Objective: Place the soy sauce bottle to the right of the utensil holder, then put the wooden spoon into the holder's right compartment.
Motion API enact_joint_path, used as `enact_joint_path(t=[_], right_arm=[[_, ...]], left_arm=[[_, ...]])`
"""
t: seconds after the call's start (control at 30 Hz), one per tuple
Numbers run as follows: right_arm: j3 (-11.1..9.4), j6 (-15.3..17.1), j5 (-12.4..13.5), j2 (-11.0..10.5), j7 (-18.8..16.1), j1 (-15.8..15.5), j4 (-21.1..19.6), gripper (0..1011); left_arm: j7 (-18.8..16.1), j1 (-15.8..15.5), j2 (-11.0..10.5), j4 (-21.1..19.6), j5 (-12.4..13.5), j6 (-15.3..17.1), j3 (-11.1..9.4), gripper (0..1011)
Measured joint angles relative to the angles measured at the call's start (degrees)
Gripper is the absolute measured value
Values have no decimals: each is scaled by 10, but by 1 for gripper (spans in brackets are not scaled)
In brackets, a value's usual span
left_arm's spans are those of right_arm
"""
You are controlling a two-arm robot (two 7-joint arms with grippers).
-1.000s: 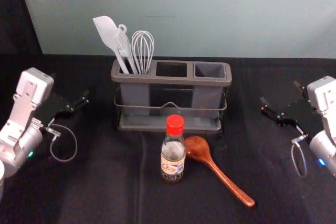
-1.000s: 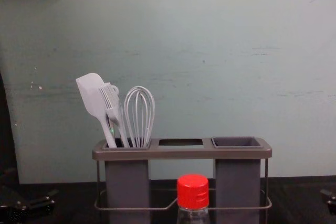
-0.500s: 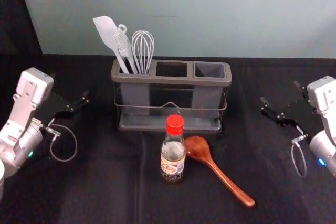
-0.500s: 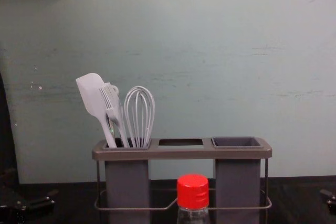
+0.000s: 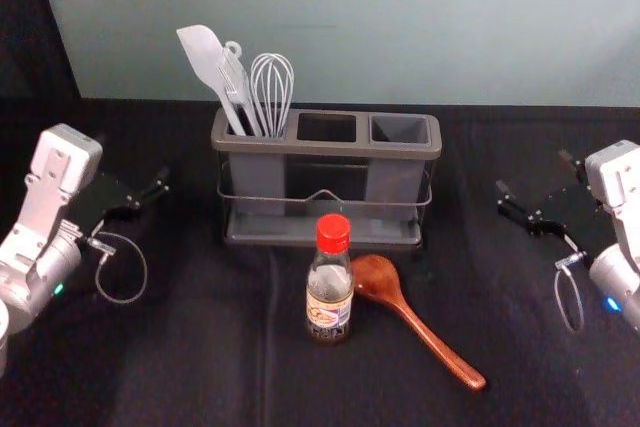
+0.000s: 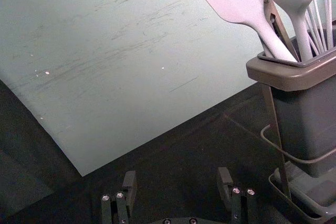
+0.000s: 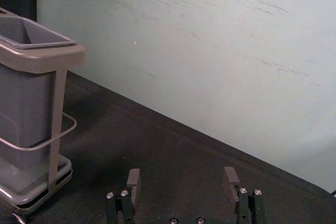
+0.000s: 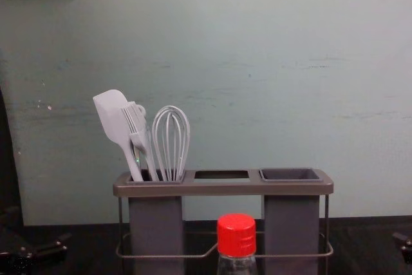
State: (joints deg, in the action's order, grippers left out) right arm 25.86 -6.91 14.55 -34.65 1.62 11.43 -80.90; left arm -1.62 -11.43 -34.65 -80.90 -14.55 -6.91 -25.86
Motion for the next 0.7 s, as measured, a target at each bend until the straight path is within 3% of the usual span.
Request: enact_joint_path(t=[0.5, 0.7], right_arm=[[0, 0, 0, 0, 0, 0, 0, 1004], [-12, -12, -2, -2, -7, -11, -14, 1004]], left_arm=[[0, 0, 0, 0, 0, 0, 0, 1005], [0, 0, 0, 0, 0, 0, 0, 1005]])
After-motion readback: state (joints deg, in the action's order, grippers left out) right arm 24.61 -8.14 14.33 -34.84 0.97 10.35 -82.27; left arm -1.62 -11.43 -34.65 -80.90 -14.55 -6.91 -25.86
